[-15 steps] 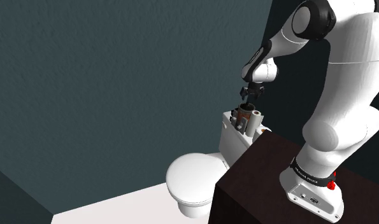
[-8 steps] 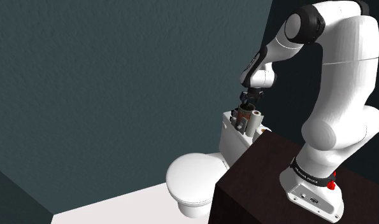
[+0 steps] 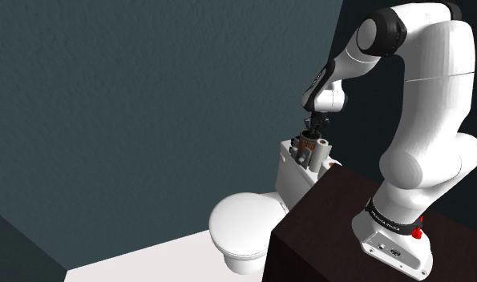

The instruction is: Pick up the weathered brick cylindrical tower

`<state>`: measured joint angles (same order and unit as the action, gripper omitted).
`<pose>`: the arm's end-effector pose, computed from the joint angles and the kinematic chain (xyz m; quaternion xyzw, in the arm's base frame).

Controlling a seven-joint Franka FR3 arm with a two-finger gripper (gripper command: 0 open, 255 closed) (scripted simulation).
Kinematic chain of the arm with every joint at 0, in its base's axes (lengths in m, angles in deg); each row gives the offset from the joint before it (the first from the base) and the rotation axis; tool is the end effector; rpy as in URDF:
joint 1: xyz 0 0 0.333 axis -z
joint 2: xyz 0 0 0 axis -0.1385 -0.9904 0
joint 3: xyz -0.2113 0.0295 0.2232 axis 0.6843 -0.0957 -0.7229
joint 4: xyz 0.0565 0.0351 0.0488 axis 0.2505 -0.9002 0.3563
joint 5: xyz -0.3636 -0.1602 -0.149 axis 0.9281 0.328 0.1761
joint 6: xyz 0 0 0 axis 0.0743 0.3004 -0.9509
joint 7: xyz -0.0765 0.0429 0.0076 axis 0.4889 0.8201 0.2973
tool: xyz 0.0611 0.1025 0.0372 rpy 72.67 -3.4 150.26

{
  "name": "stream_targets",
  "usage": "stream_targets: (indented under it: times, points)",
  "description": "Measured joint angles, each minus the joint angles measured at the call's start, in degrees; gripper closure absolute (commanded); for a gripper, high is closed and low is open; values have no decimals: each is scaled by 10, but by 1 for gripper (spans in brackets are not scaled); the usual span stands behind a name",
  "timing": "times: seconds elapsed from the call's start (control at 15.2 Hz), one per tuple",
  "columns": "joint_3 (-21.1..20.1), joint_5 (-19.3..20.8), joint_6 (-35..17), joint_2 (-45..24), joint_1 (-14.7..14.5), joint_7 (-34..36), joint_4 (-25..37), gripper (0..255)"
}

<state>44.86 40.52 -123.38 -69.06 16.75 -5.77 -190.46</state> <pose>0.4334 -0.3687 0.1345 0.9311 -0.3551 0.0737 0.0385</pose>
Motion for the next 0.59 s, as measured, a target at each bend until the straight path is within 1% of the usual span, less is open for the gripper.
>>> stream_targets:
  times: [0.26,0.59]
  points:
    - [0,0,0,0,0,0,0,255]
    - [15,15,24,26,-12,12,-3,255]
